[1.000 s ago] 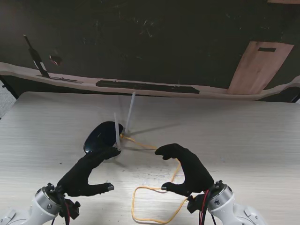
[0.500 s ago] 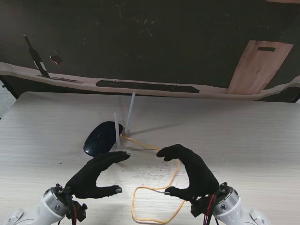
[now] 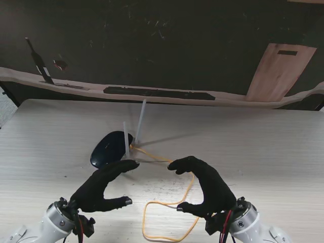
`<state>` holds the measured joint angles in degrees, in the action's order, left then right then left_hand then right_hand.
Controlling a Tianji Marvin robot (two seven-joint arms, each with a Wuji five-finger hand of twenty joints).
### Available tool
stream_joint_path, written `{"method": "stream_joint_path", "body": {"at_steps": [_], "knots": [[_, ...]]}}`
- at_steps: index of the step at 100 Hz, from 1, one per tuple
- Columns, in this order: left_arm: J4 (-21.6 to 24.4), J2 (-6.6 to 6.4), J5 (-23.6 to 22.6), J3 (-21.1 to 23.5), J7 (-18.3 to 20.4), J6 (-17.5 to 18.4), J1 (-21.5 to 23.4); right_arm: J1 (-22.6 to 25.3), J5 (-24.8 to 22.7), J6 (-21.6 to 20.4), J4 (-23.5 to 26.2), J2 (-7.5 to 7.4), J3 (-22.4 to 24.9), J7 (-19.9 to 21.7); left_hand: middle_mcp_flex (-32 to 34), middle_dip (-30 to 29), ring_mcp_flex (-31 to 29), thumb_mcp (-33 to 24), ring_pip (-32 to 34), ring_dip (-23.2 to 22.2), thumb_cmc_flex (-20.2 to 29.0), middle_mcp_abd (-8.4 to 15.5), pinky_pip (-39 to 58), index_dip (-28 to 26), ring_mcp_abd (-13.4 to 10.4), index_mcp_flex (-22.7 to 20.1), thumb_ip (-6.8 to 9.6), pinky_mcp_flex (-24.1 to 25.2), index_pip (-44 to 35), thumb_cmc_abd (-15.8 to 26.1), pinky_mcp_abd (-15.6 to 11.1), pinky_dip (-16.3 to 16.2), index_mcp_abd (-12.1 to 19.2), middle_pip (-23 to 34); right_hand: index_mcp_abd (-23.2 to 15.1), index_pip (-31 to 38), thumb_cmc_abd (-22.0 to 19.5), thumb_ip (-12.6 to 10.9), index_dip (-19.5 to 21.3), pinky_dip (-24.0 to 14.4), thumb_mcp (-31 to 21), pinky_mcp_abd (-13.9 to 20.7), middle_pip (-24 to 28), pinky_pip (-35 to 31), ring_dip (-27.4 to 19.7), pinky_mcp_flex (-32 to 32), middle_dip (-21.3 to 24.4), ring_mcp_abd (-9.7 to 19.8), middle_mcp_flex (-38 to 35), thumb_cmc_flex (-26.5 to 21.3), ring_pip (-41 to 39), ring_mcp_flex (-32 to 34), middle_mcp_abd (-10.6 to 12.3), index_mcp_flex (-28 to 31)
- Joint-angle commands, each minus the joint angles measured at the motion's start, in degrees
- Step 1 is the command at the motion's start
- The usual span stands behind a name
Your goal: Untangle the Ethernet cable and plug it into the router
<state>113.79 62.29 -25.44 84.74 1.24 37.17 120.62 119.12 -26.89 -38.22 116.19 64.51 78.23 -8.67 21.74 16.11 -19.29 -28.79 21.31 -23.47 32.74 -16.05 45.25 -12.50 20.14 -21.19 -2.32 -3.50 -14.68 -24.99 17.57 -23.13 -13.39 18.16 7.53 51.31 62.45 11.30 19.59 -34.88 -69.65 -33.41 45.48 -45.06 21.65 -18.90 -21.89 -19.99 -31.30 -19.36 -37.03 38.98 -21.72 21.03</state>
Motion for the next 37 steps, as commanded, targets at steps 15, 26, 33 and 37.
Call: {"method": "stream_joint_path", "body": {"at_steps": [15,26,33,37], "knots": [[0.7,-0.09,0.4,-0.2,1.7,-0.8,0.5,0.9,-0.3,-0.4,0.9,0.12,0.0,0.2,-0.8,-0.3,-0.2,0.8,0.6,-0.7,0.6,0.1,1.4,0.4,0.7,0.7,0.71,0.7,-0.1,1.6,-0.3,-1.0,0.9,0.3,-1.7,-0.3,0.1,0.9,-0.9,0.8,-0.1,-0.4,-0.6,-1.5,0.1,0.8,-0.1,1.3,-0.4,1.3,0.6,0.3,2.3,-0.2],[0.7,-0.10,0.5,-0.4,1.7,-0.9,0.3,0.9,-0.9,-0.8,0.8,0.15,0.2,0.0,-0.8,-0.4,-0.3,0.9,0.6,-0.7,0.6,0.1,1.5,0.5,0.5,0.7,0.76,0.7,0.0,1.7,-0.3,-1.0,0.9,0.3,-1.7,-0.3,-0.2,0.9,-0.9,1.0,0.0,-0.4,-0.6,-1.7,0.1,0.7,-0.2,1.3,-0.5,1.5,0.6,0.3,2.3,-0.2],[0.6,-0.15,0.6,-0.6,1.9,-1.1,0.1,0.9,-1.1,-0.7,0.9,0.21,0.1,-0.3,-0.8,-0.4,-0.3,1.0,0.5,-0.7,0.6,0.2,1.5,0.5,0.5,0.7,0.79,0.7,0.0,1.7,-0.3,-0.9,0.9,0.3,-1.7,-0.3,-0.2,0.9,-0.9,1.1,0.0,-0.4,-0.6,-1.7,0.1,0.7,-0.2,1.3,-0.5,1.5,0.5,0.5,2.2,-0.2],[0.5,-0.18,0.7,-0.8,2.1,-1.3,-0.1,0.9,-0.9,-0.5,0.9,0.21,0.1,-0.3,-0.9,-0.4,-0.2,1.0,0.5,-0.7,0.7,0.2,1.4,0.5,0.4,0.8,0.81,0.8,0.0,1.8,-0.4,-0.9,0.9,0.3,-1.7,-0.3,-0.3,0.9,-0.9,1.2,0.0,-0.4,-0.7,-1.7,0.1,0.7,-0.1,1.3,-0.4,1.4,0.6,0.3,2.2,-0.2]]}}
